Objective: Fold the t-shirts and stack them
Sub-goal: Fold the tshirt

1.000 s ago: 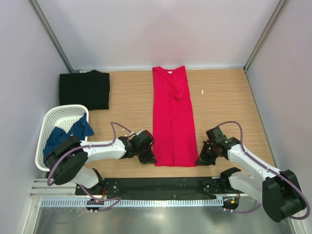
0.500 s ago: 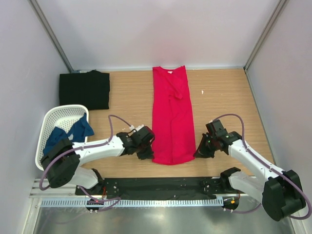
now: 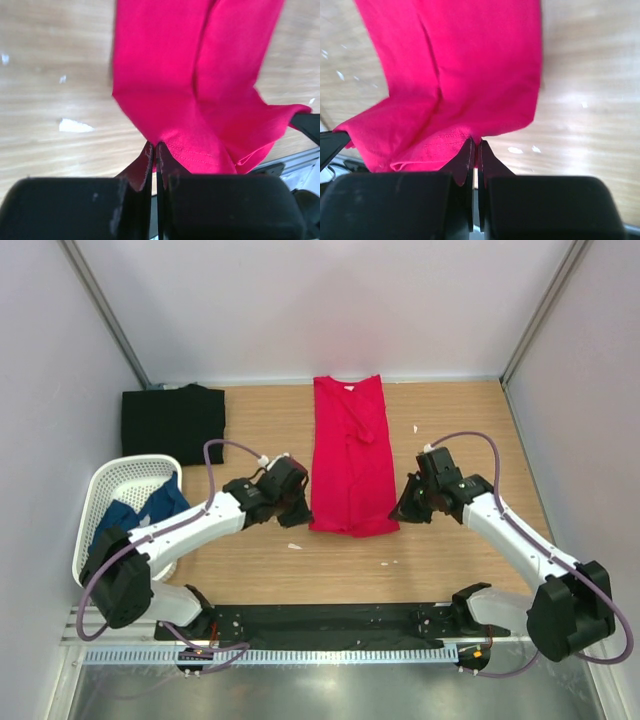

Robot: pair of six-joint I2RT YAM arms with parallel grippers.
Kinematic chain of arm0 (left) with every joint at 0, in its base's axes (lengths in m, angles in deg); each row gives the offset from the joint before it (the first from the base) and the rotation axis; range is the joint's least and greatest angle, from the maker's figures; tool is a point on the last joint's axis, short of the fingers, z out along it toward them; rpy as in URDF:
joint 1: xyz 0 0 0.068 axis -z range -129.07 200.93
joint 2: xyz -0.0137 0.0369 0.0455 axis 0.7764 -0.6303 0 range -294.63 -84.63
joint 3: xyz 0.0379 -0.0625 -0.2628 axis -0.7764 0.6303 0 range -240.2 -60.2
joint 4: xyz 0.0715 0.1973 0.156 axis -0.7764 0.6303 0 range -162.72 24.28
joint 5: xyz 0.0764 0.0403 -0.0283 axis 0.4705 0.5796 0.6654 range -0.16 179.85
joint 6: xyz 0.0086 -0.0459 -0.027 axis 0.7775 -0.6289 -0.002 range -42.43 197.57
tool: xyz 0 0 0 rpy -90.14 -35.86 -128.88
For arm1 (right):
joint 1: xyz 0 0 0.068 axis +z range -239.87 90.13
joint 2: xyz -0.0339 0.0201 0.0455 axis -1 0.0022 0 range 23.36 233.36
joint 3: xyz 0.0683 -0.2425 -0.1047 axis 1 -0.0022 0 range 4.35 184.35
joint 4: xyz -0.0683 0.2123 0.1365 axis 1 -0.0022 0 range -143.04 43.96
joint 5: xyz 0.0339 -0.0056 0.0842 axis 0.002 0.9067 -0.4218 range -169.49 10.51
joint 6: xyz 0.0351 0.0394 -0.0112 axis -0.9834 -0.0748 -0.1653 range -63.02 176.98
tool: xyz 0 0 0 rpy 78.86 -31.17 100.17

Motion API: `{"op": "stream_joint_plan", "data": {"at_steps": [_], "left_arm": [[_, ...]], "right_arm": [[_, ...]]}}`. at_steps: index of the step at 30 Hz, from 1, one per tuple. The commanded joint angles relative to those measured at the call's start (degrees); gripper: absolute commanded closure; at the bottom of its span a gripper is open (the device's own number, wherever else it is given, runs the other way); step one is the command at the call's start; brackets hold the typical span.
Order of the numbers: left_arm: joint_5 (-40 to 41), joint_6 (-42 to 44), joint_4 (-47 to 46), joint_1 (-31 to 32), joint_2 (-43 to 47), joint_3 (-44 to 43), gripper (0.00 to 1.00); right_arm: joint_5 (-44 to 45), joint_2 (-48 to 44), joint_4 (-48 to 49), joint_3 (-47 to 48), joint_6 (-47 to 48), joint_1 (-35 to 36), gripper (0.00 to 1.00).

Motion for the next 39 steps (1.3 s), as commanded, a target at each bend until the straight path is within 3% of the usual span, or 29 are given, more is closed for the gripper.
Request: {"op": "stream_joint_plan", "data": {"at_steps": [1, 15, 19, 27, 39], "left_arm": [[1.28, 7.27, 0.35, -2.03, -2.05, -6.36, 1.00], [1.54, 13.35, 3.95, -8.00, -18.83, -26.06, 1.00], [1.19, 13.52, 4.31, -10.55, -22.44, -28.79, 1.00], [0.05, 15.19, 3.52, -13.37, -28.77, -35.21, 1.00], [-1.62, 17.13, 4.48, -15.92, -37.12, -45.23, 1.00]], "right_arm": [[3.18, 2.42, 4.37, 5.17, 1.99, -0.47, 0.99], [5.30, 14.99, 17.29, 17.74, 1.90, -6.88, 0.99], [6.35, 20.96, 14.14, 24.32, 4.45, -8.11, 0.99], [4.42, 29.83, 16.59, 27.06, 4.27, -10.05, 0.99], [3.45, 37.67, 16.07, 36.02, 5.95, -10.66, 0.99]]}}
